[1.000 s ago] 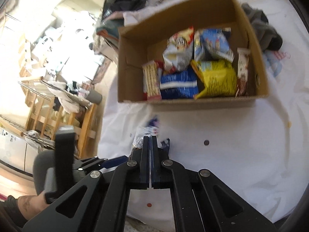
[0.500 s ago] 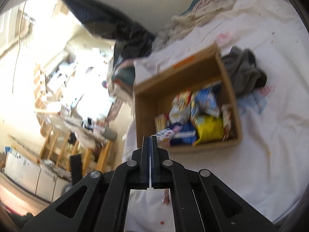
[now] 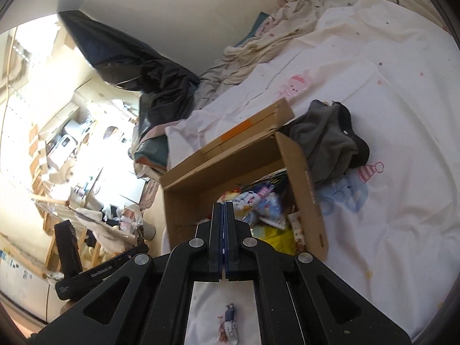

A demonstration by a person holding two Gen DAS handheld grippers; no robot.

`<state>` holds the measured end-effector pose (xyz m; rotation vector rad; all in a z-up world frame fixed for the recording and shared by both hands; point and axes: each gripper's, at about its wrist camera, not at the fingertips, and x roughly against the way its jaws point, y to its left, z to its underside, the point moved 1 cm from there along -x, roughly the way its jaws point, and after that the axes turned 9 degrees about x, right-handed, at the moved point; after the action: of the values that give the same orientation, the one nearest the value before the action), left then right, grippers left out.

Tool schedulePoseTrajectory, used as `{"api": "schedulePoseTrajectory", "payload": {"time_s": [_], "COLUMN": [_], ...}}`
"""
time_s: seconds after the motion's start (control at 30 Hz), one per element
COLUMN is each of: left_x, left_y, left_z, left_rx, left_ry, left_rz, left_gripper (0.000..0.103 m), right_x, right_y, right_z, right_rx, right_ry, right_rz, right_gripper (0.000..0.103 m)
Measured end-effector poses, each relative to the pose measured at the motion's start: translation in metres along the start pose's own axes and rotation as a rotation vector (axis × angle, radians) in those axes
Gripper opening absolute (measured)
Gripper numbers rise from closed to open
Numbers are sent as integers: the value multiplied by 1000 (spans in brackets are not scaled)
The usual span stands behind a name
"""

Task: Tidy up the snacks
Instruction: 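Lower both packets into the box and open both grippers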

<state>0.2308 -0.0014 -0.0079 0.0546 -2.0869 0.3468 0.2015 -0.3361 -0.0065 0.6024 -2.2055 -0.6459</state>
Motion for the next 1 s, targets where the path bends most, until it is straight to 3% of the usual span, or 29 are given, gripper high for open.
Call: {"api": "schedulePoseTrajectory", "payload": {"time_s": [0.23,0.43,1.0], "left_x": [-35,-61,-77], "left_y": [-16,-22,-26], "left_z": [-16,-17,-15], "left_rx": [-41,-70,-93], "left_ry": [14,3,-18], "left_rz": [-14,-6,-12], "left_gripper": [54,54,54], "right_x": [-26,-49,-77], "right_y": [-6,-7,-12], "right_z": [-6,0,6], "right_rx": [17,66,78], "right_ry": [26,80,179], "right_rz": [44,138,185], "right_gripper": [0,0,5]}}
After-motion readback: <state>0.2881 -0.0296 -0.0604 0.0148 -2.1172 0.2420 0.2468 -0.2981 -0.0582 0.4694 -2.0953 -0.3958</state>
